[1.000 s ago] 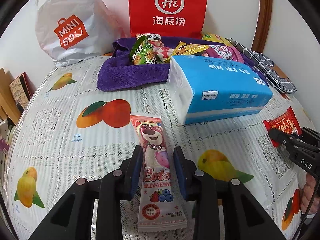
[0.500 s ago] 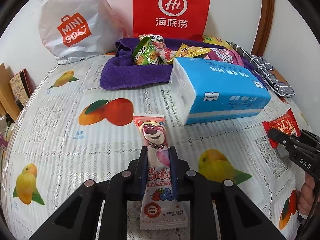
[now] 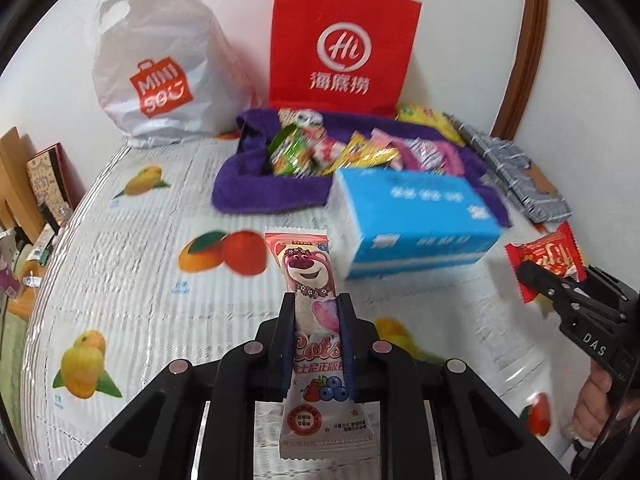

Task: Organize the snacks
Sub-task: 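Lift both held packets and carry them toward the purple towel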

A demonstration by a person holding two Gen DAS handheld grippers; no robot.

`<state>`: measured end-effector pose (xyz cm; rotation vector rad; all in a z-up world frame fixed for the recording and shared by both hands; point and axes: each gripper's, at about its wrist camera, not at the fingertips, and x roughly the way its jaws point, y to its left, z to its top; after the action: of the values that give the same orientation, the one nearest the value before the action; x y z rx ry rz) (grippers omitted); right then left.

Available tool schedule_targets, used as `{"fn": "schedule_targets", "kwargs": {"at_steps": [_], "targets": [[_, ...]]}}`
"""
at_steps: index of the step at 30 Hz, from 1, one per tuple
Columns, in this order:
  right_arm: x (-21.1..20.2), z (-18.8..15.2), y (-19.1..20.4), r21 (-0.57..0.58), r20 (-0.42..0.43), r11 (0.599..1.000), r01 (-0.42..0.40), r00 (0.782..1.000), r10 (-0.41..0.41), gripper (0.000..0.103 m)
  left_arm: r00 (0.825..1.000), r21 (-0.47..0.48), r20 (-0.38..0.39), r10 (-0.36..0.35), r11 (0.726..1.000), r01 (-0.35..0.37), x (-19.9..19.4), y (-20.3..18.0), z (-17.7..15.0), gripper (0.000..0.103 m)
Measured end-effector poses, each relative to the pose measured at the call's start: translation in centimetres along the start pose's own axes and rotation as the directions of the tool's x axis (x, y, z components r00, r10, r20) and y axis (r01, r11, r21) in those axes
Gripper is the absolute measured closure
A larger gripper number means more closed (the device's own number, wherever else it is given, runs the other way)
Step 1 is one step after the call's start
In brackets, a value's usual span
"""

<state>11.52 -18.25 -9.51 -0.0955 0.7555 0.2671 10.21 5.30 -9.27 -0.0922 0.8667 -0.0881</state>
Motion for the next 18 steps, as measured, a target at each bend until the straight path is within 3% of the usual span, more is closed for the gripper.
{"fn": "schedule_targets", "kwargs": {"at_steps": [5,18], "targets": [[-1.6,2.1,0.6,-0.013,0.052,1.000,-0.010,0.999,0.011,0.066,0.999,-0.005,0.014,-0.040,0.999,0.040,-1.3,-0.9,1.8,0.084],[-2.3,6.7,0.8,-0.023,0.107,1.000,-0.019,0.994,0.022,0.066,0.998,-0.027,0.068,-0.010,1.000,0.012,-1.7,-0.7,6.6,0.084]]}}
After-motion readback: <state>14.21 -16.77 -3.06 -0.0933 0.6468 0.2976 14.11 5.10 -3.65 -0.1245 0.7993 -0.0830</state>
